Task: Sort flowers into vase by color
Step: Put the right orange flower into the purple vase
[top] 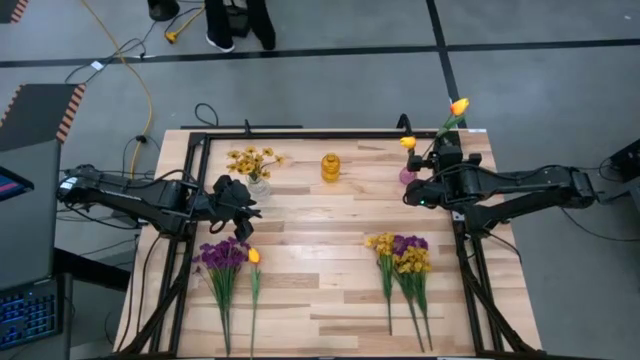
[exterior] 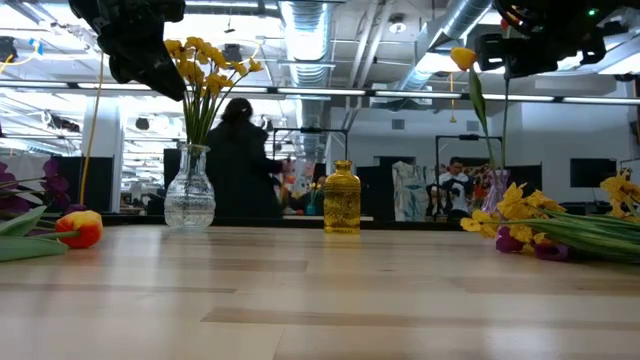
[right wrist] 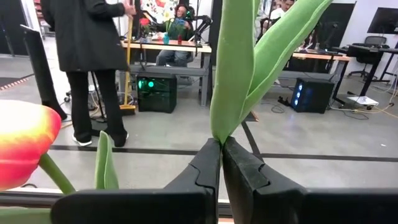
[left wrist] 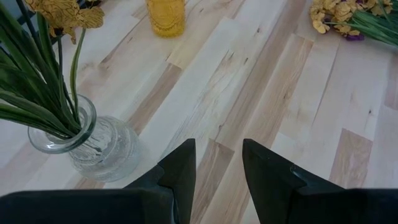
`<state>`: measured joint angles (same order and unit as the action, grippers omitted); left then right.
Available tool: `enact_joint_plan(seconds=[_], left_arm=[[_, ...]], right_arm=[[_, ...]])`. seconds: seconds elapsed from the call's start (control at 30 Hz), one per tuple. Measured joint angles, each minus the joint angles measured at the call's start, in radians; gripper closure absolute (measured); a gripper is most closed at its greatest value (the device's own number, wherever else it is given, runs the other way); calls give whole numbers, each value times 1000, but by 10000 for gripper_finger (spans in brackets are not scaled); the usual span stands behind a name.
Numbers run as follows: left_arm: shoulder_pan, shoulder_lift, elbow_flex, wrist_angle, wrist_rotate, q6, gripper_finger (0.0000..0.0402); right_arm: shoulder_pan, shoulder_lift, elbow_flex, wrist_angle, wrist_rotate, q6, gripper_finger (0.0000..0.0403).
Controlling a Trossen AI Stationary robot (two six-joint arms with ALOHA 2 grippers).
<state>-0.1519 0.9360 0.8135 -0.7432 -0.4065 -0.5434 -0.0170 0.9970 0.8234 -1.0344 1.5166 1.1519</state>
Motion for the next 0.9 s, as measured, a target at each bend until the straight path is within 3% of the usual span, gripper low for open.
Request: enact_joint_plan(seconds=[0.53,0.9], left_arm=[[0,0,0,0,0,0,283],[0,0,0,0,0,1,283]], right_arm=[[0,0,0,12,-4,-27,293],[4,0,0,12,-111,-45,290]])
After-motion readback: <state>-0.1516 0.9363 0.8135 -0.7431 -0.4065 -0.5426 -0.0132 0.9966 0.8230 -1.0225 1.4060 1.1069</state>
